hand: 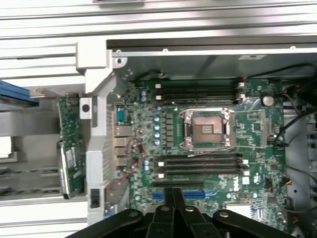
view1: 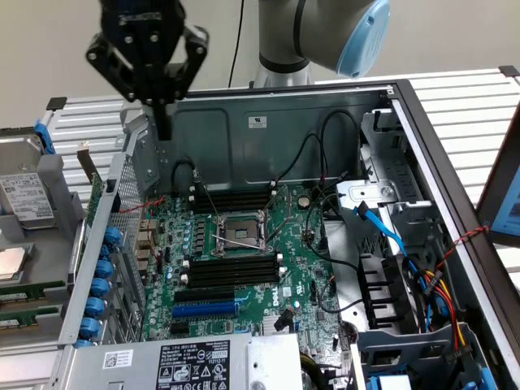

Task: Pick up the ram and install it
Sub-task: 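Reach for the ram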

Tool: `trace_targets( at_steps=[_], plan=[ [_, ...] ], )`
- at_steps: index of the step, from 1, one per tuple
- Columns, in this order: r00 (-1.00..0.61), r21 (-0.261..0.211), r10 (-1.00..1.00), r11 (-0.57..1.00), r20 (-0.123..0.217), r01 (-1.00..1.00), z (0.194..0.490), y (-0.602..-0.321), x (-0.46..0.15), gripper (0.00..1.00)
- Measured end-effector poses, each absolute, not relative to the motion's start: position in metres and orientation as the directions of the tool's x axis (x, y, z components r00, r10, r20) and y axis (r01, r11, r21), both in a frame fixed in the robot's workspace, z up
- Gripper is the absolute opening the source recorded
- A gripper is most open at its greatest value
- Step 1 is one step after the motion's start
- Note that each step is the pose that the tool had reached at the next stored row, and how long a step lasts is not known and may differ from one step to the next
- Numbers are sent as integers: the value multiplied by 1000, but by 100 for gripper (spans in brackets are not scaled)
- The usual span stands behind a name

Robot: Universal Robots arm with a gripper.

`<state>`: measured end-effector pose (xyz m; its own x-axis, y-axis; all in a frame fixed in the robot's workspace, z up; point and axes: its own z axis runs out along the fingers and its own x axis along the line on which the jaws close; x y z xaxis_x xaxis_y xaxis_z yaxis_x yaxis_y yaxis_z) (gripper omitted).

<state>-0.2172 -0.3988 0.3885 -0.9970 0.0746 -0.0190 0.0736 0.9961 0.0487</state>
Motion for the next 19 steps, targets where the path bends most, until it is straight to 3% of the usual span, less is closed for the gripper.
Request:
trace_targets(
  at_steps=[19],
  plan=[
    [-997, 49, 76, 996, -19, 75, 383, -399, -298, 11]
  ],
)
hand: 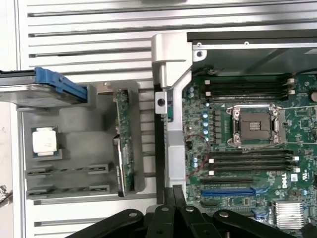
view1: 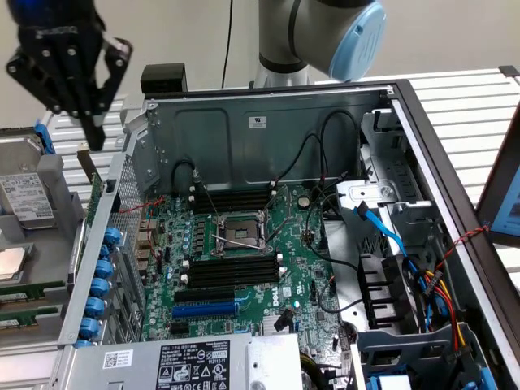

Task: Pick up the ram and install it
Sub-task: 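Reach for the ram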

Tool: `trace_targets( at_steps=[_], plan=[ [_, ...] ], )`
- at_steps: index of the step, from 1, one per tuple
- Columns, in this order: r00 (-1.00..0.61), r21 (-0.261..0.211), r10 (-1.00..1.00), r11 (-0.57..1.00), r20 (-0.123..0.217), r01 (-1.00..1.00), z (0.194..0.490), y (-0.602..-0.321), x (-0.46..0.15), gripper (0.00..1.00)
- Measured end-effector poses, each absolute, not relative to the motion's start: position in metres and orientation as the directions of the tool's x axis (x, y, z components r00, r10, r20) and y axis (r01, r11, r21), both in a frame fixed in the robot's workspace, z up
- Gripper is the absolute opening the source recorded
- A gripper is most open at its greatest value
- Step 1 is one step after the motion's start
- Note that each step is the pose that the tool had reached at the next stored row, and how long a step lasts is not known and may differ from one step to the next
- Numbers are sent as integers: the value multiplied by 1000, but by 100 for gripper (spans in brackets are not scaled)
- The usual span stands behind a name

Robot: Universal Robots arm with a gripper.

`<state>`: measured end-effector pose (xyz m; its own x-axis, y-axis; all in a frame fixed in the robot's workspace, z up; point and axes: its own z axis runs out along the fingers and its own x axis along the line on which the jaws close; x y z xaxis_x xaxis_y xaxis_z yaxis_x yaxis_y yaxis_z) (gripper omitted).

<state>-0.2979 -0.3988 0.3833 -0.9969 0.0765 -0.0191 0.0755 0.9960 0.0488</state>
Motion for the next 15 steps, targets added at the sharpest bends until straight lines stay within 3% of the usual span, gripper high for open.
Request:
trace_targets(
  at_steps=[15],
  plan=[
    [-997, 49, 77, 996, -19, 76, 383, -399, -348, 11]
  ],
)
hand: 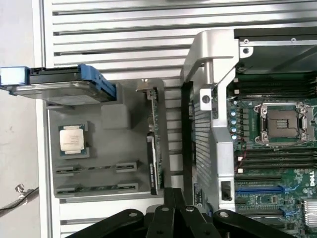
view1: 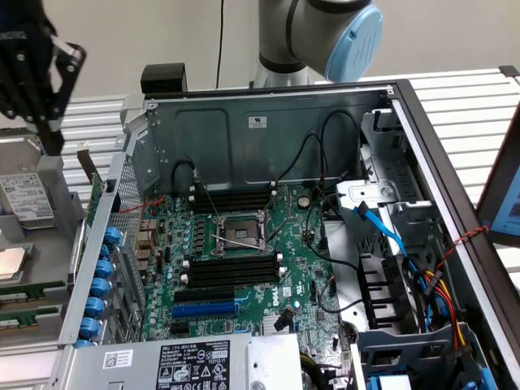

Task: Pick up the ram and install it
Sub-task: 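Reach for the ram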

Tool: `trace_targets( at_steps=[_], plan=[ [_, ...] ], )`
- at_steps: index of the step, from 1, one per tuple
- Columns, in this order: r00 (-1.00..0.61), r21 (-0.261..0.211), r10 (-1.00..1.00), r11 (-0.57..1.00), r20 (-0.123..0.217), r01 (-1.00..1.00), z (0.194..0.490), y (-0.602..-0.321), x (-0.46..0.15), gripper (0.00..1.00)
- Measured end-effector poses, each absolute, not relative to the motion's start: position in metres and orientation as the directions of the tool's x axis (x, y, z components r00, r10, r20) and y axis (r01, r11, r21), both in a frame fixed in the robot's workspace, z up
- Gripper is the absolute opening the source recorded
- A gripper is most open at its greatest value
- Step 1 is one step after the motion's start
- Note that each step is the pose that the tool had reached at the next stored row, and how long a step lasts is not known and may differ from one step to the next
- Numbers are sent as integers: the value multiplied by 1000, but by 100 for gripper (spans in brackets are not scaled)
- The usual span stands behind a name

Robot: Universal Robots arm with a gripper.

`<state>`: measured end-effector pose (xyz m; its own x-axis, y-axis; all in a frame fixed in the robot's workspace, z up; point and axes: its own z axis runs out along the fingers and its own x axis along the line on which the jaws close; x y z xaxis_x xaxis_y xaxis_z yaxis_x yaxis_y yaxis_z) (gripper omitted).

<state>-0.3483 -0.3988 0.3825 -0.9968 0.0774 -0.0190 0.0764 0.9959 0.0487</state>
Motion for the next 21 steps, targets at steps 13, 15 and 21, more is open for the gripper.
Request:
trace_targets(
  at_steps=[13, 15, 21],
  plan=[
    [-997, 49, 81, 996, -19, 80, 376, -399, -399, 11],
    [-996, 49, 82, 996, -19, 81, 375, -399, -407, 11],
    [-996, 49, 82, 996, -19, 81, 371, -399, -428, 11]
  ],
)
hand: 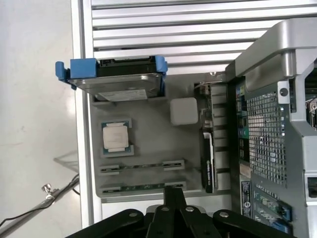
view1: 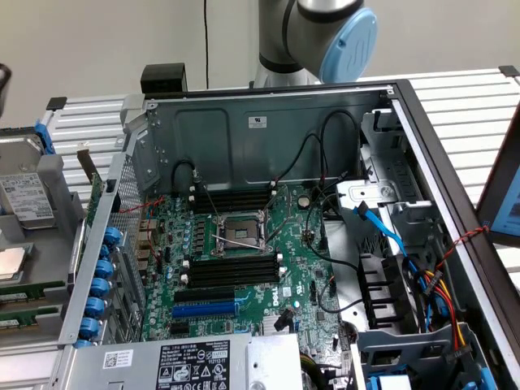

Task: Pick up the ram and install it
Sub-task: 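Reach for the ram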

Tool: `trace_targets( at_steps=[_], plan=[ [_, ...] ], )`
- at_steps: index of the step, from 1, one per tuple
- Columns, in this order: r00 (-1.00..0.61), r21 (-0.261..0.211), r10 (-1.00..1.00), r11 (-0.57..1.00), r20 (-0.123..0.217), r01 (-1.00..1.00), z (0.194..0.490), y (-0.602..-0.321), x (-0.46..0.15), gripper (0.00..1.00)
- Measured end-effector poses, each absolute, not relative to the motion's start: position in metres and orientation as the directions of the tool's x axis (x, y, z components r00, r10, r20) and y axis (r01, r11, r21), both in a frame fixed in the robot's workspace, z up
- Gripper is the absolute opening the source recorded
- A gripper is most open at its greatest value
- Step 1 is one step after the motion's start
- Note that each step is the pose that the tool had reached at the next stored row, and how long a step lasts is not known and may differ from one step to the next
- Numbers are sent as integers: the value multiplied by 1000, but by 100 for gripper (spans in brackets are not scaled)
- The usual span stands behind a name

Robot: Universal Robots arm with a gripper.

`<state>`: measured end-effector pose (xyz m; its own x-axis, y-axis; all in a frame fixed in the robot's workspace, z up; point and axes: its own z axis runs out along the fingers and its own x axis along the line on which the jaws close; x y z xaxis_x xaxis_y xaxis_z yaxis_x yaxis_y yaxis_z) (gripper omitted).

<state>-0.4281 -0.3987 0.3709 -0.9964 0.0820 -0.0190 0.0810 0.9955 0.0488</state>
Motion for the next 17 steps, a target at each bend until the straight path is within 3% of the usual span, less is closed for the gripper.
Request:
trace_targets(
  at_steps=[11, 17],
  plan=[
    [-997, 49, 80, 996, -19, 79, 370, -399, -437, 11],
    [-1000, 49, -20, 999, -19, -20, 370, -399, -438, 11]
  ],
)
